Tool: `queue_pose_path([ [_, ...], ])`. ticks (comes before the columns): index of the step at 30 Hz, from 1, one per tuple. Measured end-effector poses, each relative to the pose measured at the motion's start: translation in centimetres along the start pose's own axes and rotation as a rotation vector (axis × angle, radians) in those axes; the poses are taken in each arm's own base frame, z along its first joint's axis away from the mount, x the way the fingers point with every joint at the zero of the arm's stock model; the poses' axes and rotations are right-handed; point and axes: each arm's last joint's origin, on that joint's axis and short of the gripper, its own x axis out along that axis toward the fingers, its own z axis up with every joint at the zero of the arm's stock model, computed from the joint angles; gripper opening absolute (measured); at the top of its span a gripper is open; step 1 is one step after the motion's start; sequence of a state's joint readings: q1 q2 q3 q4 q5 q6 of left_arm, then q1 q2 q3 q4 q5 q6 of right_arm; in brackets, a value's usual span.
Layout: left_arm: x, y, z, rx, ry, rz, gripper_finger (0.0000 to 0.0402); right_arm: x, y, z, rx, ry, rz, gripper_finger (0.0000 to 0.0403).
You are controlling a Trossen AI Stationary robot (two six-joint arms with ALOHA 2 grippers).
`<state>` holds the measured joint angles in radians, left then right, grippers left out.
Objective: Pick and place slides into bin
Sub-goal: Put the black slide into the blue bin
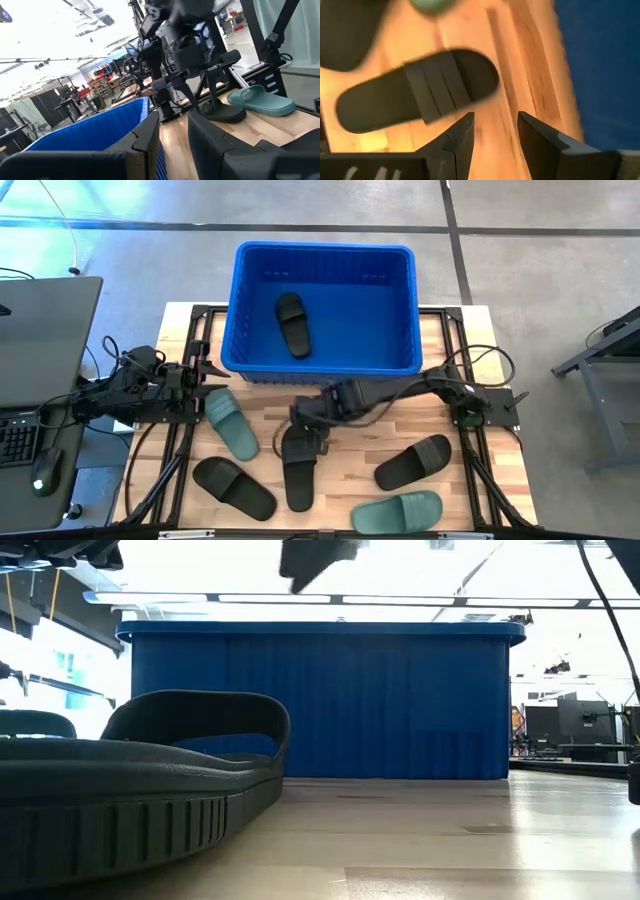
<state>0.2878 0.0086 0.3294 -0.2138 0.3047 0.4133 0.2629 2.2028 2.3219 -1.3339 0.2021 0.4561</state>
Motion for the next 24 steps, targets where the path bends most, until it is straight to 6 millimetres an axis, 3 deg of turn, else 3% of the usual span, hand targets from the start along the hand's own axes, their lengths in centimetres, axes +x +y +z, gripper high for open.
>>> queue_pose_path([
  [7,0.0,0.0,0.0,0.0,0.0,0.001,0.009,-0.9,2.1,-3.8,0.307,0.166,-0.152,0.014],
  [12,0.0,0.0,0.0,0.0,0.001,0.002,0.009,-0.8,4.1,-5.1,0.352,0.211,-0.115,0.014],
  [17,0.0,0.0,0.0,0.0,0.001,0.002,0.009,1.2,5.4,-7.3,0.341,0.366,-0.113,0.014],
  [24,0.0,0.0,0.0,0.01,0.0,0.006,0.009,5.2,5.0,-10.9,0.389,0.658,-0.165,0.014],
])
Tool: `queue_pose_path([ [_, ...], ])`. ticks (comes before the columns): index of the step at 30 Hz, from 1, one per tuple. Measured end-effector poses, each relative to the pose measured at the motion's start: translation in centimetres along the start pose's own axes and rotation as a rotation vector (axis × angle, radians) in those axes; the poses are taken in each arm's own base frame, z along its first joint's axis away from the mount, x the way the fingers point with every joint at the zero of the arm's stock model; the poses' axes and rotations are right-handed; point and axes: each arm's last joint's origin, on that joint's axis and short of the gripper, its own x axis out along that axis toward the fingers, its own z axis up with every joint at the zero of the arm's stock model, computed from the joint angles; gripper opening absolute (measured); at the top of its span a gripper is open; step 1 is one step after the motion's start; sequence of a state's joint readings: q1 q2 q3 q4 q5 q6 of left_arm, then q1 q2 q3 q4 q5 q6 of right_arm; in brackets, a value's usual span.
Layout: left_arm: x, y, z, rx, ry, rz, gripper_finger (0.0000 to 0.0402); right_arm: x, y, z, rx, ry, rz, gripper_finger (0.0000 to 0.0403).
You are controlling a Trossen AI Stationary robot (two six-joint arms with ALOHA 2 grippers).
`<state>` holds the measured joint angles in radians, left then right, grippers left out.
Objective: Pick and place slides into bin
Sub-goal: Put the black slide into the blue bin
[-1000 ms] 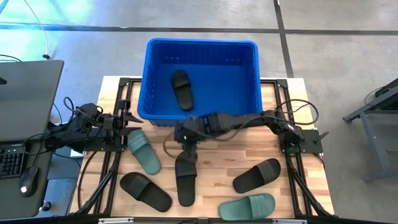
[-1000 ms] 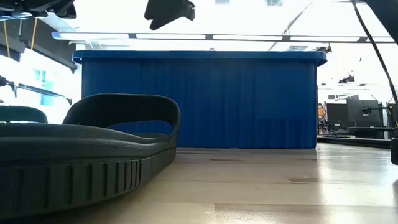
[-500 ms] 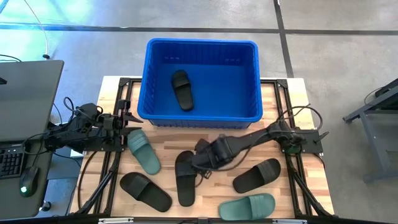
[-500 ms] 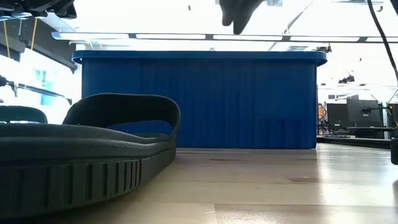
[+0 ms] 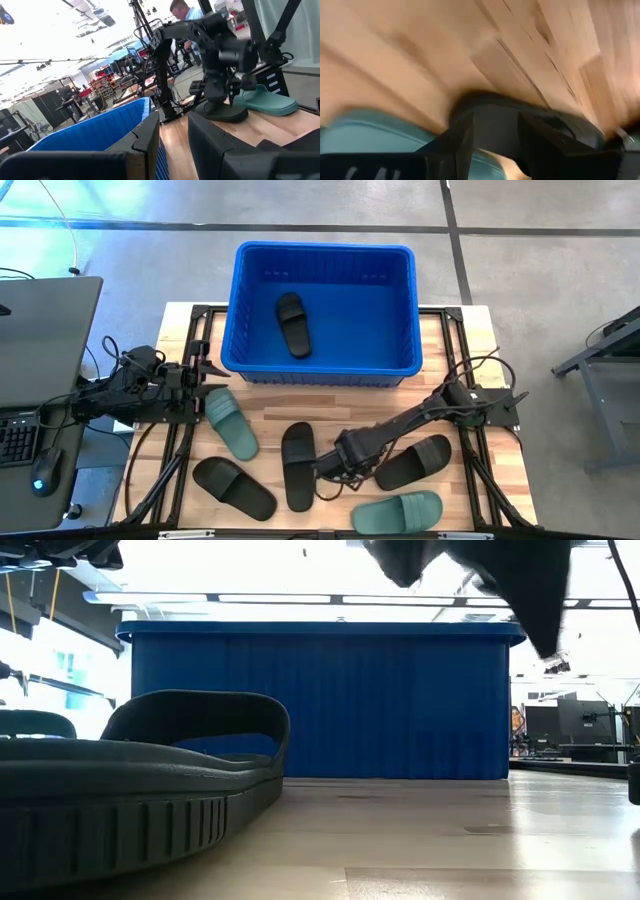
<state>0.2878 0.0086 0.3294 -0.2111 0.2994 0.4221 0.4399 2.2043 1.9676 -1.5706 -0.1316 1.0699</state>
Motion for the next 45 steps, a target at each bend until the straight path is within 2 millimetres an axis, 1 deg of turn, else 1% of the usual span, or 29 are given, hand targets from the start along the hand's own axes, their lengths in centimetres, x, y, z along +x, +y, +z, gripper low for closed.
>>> queue_pose_path([
  [2,0.0,0.0,0.0,0.001,0.002,0.004,0.009,1.2,-0.5,0.0,0.018,0.053,-0.034,0.014],
  [4,0.0,0.0,0.0,0.001,0.001,0.005,0.009,1.9,-1.2,-0.1,0.046,0.094,-0.053,0.014],
  [9,0.0,0.2,0.4,0.017,-0.036,0.025,0.009,2.0,-3.6,-0.9,0.169,0.1,-0.091,0.014],
  [13,0.0,0.3,0.5,0.021,-0.05,0.031,0.009,1.4,-5.6,-2.9,0.307,0.087,-0.103,0.014],
  [15,0.0,0.3,0.5,0.021,-0.05,0.03,0.009,1.6,-6.4,-4.2,0.37,0.097,-0.121,0.014],
  [18,0.0,0.3,0.5,0.021,-0.05,0.03,0.009,2.1,-7.1,-6.0,0.495,0.164,-0.135,0.014],
  [20,0.0,0.3,0.5,0.021,-0.05,0.03,0.009,2.5,-7.2,-6.7,0.549,0.203,-0.153,0.014],
  [23,0.0,0.2,0.5,0.043,-0.049,0.031,0.009,2.8,-7.1,-7.1,0.552,0.222,-0.157,0.014],
  [26,0.0,0.2,0.5,0.067,-0.049,0.031,0.009,3.0,-6.9,-7.0,0.547,0.218,-0.138,0.014],
  [29,0.0,0.2,0.5,0.069,-0.049,0.031,0.009,3.0,-6.9,-6.9,0.545,0.177,-0.14,0.014],
  [33,0.0,0.2,0.5,0.07,-0.049,0.031,0.009,3.1,-6.7,-6.7,0.579,0.14,-0.116,0.014],
  [37,0.0,0.2,0.5,0.069,-0.049,0.03,0.009,4.2,-6.7,-6.7,0.566,0.148,-0.121,0.014],
  [42,0.0,0.2,0.5,0.069,-0.048,0.03,0.009,6.0,-7.7,-7.1,0.592,0.218,-0.222,0.014],
  [45,0.0,0.2,0.5,0.069,-0.048,0.03,0.009,7.1,-7.8,-7.0,0.605,0.249,-0.207,0.014],
])
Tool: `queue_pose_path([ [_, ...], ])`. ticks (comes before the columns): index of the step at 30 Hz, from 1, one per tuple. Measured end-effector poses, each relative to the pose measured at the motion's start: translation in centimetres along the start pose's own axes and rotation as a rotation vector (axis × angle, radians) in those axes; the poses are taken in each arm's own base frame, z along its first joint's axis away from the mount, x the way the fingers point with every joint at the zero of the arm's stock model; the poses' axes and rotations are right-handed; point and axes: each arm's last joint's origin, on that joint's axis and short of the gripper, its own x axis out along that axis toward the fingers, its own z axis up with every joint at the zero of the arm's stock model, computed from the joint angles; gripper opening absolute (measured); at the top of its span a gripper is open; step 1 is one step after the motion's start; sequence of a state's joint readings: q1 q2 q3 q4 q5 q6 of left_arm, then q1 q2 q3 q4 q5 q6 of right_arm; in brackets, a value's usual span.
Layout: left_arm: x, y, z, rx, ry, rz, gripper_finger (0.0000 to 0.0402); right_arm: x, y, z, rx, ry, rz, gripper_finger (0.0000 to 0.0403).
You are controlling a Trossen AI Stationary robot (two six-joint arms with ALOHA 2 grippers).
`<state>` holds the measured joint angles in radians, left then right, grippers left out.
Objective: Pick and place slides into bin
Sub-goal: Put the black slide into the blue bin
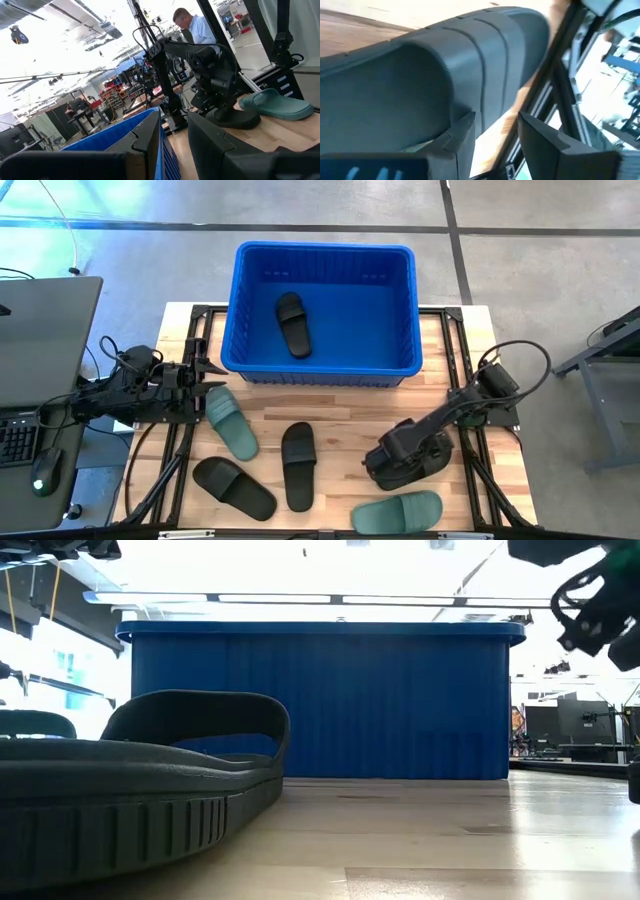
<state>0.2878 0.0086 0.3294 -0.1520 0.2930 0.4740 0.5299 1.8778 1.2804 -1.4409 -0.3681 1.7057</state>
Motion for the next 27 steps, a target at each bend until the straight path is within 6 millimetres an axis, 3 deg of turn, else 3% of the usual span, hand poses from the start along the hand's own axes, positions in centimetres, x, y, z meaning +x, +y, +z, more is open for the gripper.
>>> queue_pose_path([
  [11,0.0,0.1,0.0,0.0,0.012,0.024,0.009,0.3,0.4,0.0,-0.024,0.014,0.029,0.014],
  [17,0.0,0.3,-0.1,0.0,0.046,0.089,0.009,-1.9,-0.3,-0.6,-0.011,-0.11,0.021,0.014],
  [21,0.0,0.3,-0.1,0.0,0.047,0.092,0.009,-3.4,0.2,-1.2,-0.018,-0.143,0.124,0.014],
  [27,0.0,0.3,-0.1,0.0,0.047,0.092,0.009,-3.2,1.1,-1.4,-0.055,-0.115,0.204,0.0138],
])
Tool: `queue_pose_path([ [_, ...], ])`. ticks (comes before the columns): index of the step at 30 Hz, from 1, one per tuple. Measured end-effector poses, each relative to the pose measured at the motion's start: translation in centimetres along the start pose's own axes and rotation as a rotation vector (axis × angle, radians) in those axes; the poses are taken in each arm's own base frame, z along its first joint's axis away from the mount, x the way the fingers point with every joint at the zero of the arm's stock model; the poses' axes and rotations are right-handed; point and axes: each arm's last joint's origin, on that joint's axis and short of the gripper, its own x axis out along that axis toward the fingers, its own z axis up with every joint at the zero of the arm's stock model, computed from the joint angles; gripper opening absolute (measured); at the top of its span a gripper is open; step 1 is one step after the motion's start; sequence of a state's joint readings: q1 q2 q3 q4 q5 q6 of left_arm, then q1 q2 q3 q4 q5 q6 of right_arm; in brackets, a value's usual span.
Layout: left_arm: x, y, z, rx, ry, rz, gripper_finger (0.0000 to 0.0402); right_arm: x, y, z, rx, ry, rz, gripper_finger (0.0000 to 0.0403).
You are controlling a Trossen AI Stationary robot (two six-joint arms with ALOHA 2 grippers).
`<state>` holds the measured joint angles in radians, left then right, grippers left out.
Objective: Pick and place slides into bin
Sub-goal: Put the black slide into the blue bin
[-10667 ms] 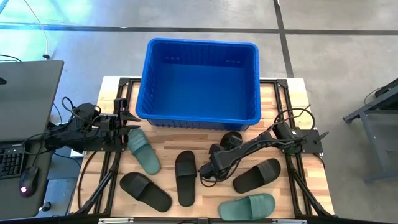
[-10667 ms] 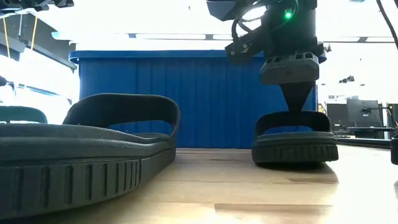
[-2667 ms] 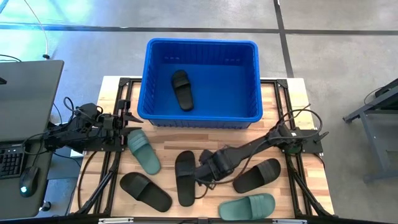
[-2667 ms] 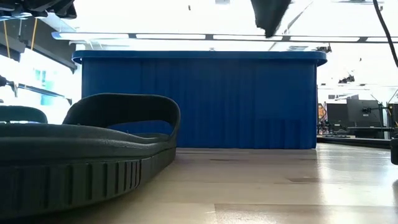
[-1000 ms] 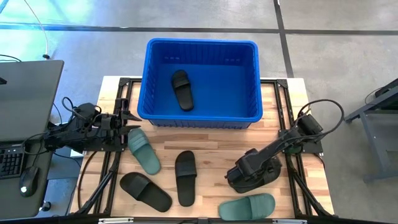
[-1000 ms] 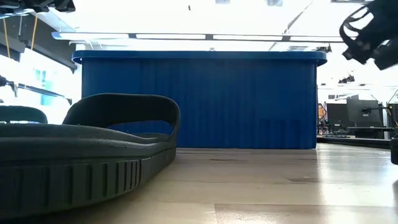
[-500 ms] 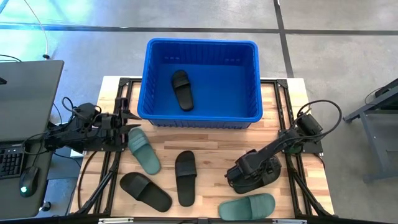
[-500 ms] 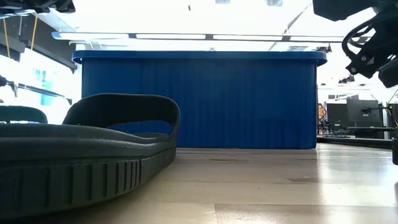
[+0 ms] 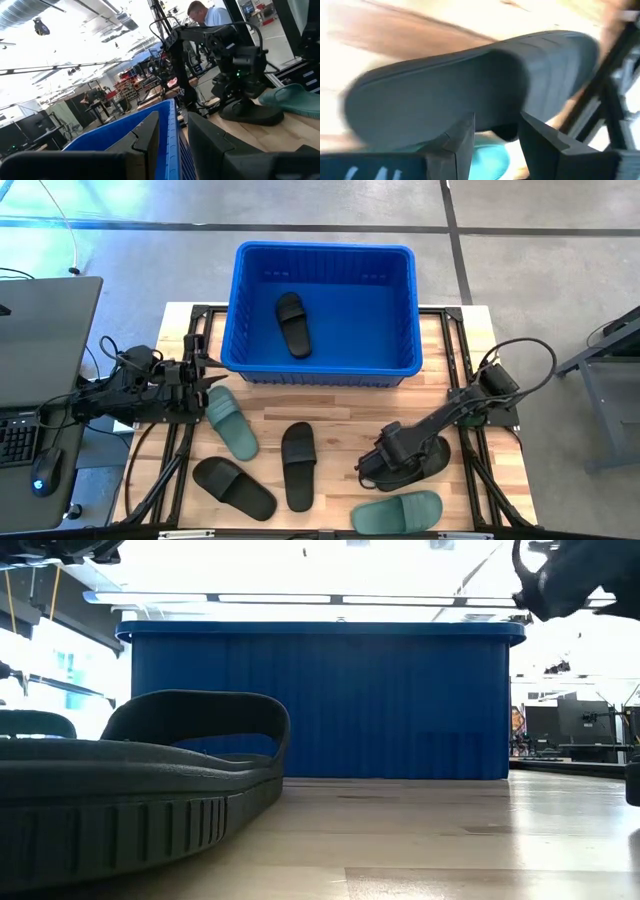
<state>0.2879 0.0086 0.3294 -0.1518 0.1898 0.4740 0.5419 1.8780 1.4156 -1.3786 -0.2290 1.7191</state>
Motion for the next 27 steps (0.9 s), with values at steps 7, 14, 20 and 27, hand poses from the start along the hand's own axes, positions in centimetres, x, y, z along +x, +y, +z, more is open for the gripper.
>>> queue_pose_path([
  [7,0.0,0.0,0.0,0.0,0.0,0.0,0.009,1.7,-1.3,0.2,0.096,0.113,-0.159,0.0122],
  [14,0.0,0.0,0.0,0.0,0.001,0.0,0.009,1.8,-0.3,0.4,0.025,0.062,-0.053,0.0113],
  [20,0.0,0.0,0.1,0.001,-0.006,0.004,0.009,1.8,-0.4,0.4,0.038,0.06,-0.059,0.0113],
  [27,0.0,0.0,0.1,0.001,-0.006,0.004,0.009,1.8,-1.3,0.3,0.067,0.023,-0.147,0.0113],
])
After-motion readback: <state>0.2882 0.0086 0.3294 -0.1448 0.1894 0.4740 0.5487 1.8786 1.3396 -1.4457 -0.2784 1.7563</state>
